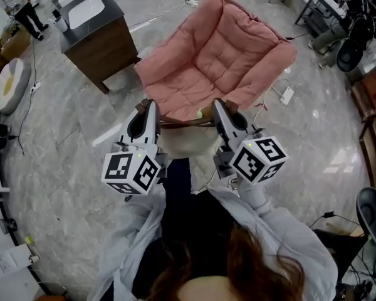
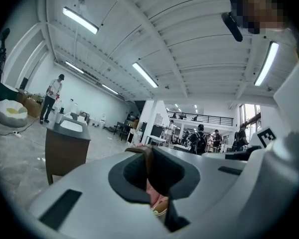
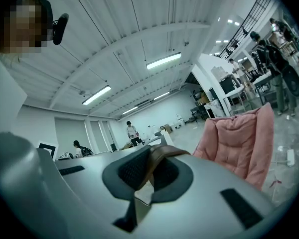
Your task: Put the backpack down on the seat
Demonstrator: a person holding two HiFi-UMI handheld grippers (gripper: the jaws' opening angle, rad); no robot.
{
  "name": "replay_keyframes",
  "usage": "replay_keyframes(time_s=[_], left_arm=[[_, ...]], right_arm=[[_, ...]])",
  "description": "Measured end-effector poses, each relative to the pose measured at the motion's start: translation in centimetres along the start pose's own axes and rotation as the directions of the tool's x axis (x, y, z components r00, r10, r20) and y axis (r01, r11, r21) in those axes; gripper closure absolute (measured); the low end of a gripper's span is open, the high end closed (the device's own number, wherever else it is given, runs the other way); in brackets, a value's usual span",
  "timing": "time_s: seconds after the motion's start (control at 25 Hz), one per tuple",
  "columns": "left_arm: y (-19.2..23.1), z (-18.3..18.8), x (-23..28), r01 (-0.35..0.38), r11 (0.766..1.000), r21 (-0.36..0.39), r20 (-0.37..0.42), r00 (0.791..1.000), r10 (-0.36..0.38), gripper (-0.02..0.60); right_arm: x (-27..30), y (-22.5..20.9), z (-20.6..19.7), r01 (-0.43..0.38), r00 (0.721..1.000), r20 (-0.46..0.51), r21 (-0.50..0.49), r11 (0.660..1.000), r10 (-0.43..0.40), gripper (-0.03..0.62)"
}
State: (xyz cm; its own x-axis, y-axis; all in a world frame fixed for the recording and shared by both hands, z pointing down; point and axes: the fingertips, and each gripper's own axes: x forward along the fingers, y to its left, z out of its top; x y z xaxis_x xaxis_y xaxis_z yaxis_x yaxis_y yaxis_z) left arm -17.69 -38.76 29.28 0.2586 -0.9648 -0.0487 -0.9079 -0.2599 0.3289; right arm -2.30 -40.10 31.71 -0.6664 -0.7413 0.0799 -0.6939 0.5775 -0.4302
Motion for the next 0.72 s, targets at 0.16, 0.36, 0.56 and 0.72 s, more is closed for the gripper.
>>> replay_keyframes(time_s=[0.16, 0.36, 0.56, 0.72], left_arm=[[1.4, 1.0, 3.9, 0.024, 1.000, 0.002, -0.014, 1.000, -0.024, 0.555], [2.7, 1.5, 8.2, 0.051, 0.999, -0.016, -0.032, 0.998, -0.052, 0.555], [4.8, 0.5, 12.8, 0.068, 0.997, -0.040, -0.071, 0.995, -0.071, 0.555], [6.4, -0.7, 16.5, 0.075, 0.995, -0.063, -0.107, 0.991, -0.081, 0.555]], right_arm=[[3.2, -1.4, 1.9, 0.021, 1.000, 0.015, 0.003, 1.000, -0.021, 0.585], [6.7, -4.0, 3.5, 0.055, 0.998, 0.017, 0.030, 0.998, -0.055, 0.585], [11.0, -7.4, 4.3, 0.088, 0.996, 0.003, 0.037, 0.995, -0.088, 0.585], [14.3, -10.3, 4.4, 0.113, 0.993, -0.032, 0.032, 0.993, -0.112, 0.585]])
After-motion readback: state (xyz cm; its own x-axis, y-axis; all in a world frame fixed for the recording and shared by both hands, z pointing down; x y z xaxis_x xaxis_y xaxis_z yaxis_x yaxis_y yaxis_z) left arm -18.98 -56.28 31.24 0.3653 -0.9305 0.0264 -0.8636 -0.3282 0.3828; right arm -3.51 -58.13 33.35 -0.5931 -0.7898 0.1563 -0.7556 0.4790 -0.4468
